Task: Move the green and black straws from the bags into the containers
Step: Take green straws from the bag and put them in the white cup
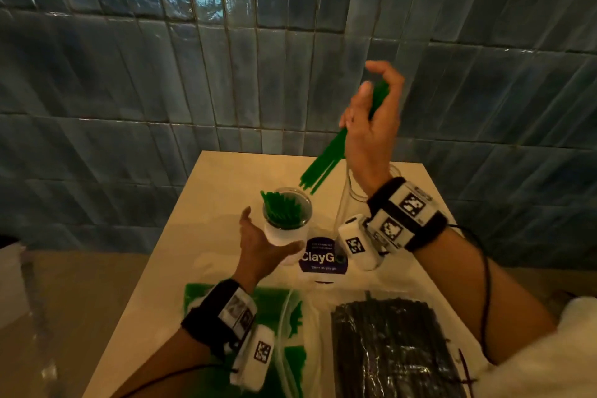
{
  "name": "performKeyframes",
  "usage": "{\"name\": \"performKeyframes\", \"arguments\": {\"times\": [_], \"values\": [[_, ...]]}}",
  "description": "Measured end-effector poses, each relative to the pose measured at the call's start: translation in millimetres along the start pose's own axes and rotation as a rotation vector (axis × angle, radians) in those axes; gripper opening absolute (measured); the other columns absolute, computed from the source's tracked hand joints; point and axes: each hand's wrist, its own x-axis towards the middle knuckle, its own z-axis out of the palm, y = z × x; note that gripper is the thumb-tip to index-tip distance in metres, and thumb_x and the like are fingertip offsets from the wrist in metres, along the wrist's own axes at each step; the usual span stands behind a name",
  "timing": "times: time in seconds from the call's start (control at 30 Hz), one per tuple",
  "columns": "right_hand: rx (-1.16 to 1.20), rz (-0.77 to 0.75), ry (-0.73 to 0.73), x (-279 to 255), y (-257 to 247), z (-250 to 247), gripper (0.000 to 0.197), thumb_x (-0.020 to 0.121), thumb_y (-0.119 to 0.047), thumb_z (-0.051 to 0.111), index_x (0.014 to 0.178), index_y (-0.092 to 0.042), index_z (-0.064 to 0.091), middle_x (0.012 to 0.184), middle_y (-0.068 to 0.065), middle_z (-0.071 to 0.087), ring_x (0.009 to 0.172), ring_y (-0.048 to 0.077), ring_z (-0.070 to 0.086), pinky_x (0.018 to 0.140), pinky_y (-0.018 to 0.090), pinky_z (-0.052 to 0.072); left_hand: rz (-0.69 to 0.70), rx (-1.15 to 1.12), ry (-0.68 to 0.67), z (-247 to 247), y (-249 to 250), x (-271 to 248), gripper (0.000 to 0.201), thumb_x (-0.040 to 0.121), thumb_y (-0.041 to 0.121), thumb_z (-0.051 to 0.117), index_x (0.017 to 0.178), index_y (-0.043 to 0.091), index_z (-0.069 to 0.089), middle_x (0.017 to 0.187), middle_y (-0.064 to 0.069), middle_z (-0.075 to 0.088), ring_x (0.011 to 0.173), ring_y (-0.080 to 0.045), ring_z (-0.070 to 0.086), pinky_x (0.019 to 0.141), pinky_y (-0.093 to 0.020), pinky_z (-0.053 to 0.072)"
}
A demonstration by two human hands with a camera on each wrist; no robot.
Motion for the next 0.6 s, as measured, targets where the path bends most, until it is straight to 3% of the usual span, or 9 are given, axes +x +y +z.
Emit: {"name": "performKeyframes", "arguments": {"times": [0.1,0.2,0.23,0.27,0.3,0.33,0.47,0.53,0.6], "values": [[-0.091,0.031,-0.023,-13.1,27.0,20.2,0.021,0.100,-0.010,0.034,0.121,-0.010,0.041,0.064,-0.007,0.042,0.052,0.006,0.044,0.051,0.025,0.044,0.020,-0.068,-0.028,8.2,9.4,21.6,0.136,0.046,0.029,0.092,0.145,0.010,0.000,0.148,-0.011,0.026,0.135,-0.025,0.029,0.112,-0.036,0.024],[-0.140,0.160,-0.089,-36.1,51.3,33.5,0.016,0.101,-0.015,0.033,0.113,-0.021,0.041,0.067,-0.001,0.048,0.058,0.010,0.050,0.056,0.016,0.044,0.045,-0.121,-0.075,12.3,13.3,34.9,0.142,0.034,0.050,0.090,0.144,0.019,0.005,0.141,-0.004,0.039,0.128,-0.018,0.041,0.108,-0.032,0.031],[-0.156,0.222,-0.126,-45.3,57.9,36.4,0.014,0.101,-0.016,0.033,0.108,-0.026,0.041,0.069,0.001,0.051,0.062,0.011,0.053,0.059,0.015,0.045,0.063,-0.110,-0.084,13.2,14.6,36.8,0.125,0.040,0.045,0.090,0.139,0.016,0.020,0.132,0.000,0.047,0.118,-0.013,0.048,0.102,-0.025,0.037],[-0.174,0.276,-0.176,-54.9,66.3,38.6,0.013,0.101,-0.017,0.033,0.103,-0.028,0.041,0.072,0.003,0.054,0.067,0.013,0.056,0.064,0.016,0.046,0.096,-0.076,-0.079,12.7,16.9,37.6,0.093,0.049,0.034,0.090,0.125,0.015,0.040,0.116,0.006,0.056,0.103,-0.006,0.054,0.092,-0.017,0.043],[-0.193,0.315,-0.241,-64.3,73.1,39.6,0.012,0.101,-0.018,0.033,0.100,-0.026,0.042,0.078,0.005,0.058,0.073,0.015,0.058,0.070,0.020,0.048,0.150,-0.028,-0.067,13.6,17.4,39.0,0.062,0.057,0.023,0.089,0.106,0.022,0.051,0.098,0.011,0.059,0.088,-0.001,0.058,0.081,-0.012,0.048],[-0.226,0.341,-0.314,-73.3,80.3,39.7,0.012,0.101,-0.018,0.034,0.099,-0.021,0.045,0.085,0.008,0.060,0.080,0.017,0.059,0.077,0.024,0.049,0.213,-0.008,-0.056,14.3,17.5,39.4,0.050,0.060,0.020,0.087,0.096,0.029,0.054,0.089,0.015,0.059,0.081,-0.001,0.060,0.073,-0.014,0.051],[-0.476,0.378,-0.614,-96.3,99.0,35.4,0.028,0.100,-0.028,0.037,0.117,-0.011,0.052,0.122,0.007,0.055,0.109,0.017,0.050,0.099,0.036,0.042,0.090,0.013,-0.032,12.8,5.1,45.4,0.088,0.058,0.028,0.087,0.129,0.013,0.038,0.109,0.006,0.048,0.097,-0.014,0.052,0.079,-0.024,0.044],[-0.536,0.325,-0.708,-98.1,97.5,33.7,0.035,0.097,-0.041,0.041,0.121,-0.018,0.050,0.127,0.002,0.053,0.112,0.017,0.049,0.100,0.037,0.042,0.075,0.026,-0.059,11.8,4.2,46.2,0.080,0.065,0.024,0.083,0.129,0.011,0.038,0.106,0.006,0.049,0.096,-0.015,0.053,0.076,-0.022,0.043],[-0.581,0.251,-0.867,-97.3,93.2,33.8,0.048,0.091,-0.054,0.046,0.128,-0.022,0.044,0.129,0.001,0.053,0.109,0.018,0.053,0.096,0.038,0.045,0.158,0.064,-0.120,9.8,2.8,45.2,0.053,0.074,0.012,0.074,0.119,0.008,0.046,0.095,0.006,0.053,0.086,-0.013,0.059,0.067,-0.013,0.045]]}}
